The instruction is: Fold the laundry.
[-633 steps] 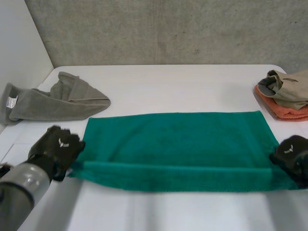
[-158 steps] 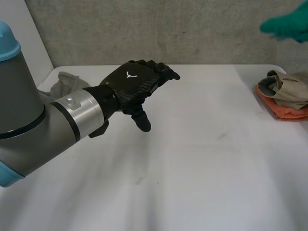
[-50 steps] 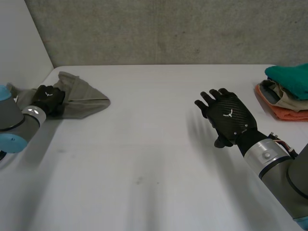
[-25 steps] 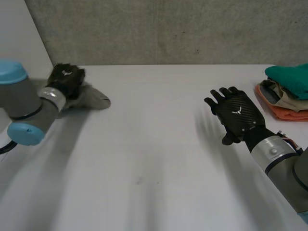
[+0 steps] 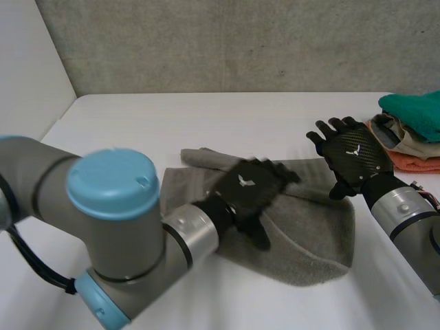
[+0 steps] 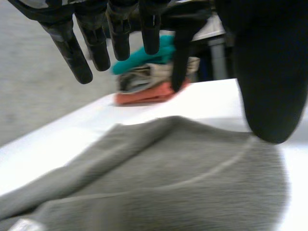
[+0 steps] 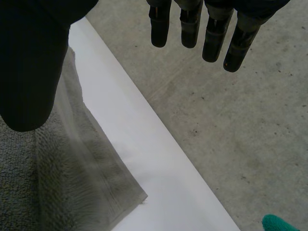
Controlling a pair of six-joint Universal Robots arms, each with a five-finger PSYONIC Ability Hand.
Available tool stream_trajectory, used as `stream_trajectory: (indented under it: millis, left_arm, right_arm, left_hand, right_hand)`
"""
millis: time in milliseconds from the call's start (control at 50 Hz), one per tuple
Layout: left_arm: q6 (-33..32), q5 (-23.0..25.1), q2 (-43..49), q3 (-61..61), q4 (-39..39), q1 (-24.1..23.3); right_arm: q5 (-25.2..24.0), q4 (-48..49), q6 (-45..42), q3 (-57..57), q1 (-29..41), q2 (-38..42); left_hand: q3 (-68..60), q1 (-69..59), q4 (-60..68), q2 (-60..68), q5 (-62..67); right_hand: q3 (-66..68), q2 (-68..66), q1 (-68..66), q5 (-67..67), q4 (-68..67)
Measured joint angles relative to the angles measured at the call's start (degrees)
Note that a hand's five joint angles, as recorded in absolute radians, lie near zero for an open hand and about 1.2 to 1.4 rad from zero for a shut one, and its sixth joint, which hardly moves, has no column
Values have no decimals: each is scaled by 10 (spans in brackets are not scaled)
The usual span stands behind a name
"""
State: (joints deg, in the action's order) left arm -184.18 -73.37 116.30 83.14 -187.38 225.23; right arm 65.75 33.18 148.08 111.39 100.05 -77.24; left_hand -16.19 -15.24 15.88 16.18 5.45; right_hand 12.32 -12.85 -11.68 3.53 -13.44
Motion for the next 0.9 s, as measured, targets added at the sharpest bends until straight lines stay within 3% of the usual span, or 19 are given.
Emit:
stream_trajectory:
  millis: [160, 280, 320, 360, 460, 660, 900]
  left_arm:
    - [-23, -116, -43, 0, -3, 72]
    - [-26, -150, -47, -6, 0, 118]
    - [-26, -150, -47, -6, 0, 118]
    - [-26, -151, -32, -7, 12, 137]
    - [-27, -131, -11, -6, 20, 135]
    - [-102, -45, 86, -78, 14, 84]
    - [-233, -36, 219, -199, 26, 47]
  right_arm:
    - [-1, -22, 7, -13, -3, -2]
    - [-3, -120, 11, -48, -1, -4]
    - [-3, -120, 11, -48, -1, -4]
    - [-3, -226, 9, -86, -1, -3]
    - [-3, -295, 8, -112, -2, 4]
    - [39, -296, 3, -113, -4, 14]
    - [51, -290, 1, -105, -8, 14]
  left_hand:
    - [0, 0, 0, 0, 0]
    - [-1, -3, 1, 1, 2]
    - [-1, -3, 1, 1, 2]
    - [-2, -4, 3, 3, 8]
    - [-45, -58, 50, 46, 57]
    - [-116, -127, 123, 116, 129]
    - [-160, -176, 166, 162, 170]
  right_hand:
    - [0, 0, 0, 0, 0]
    - [0, 0, 0, 0, 0]
    - [0, 0, 0, 0, 0]
    - [0, 0, 0, 0, 0]
    - [0, 0, 0, 0, 0]
    - [0, 0, 0, 0, 0]
    - [0, 0, 0, 0, 0]
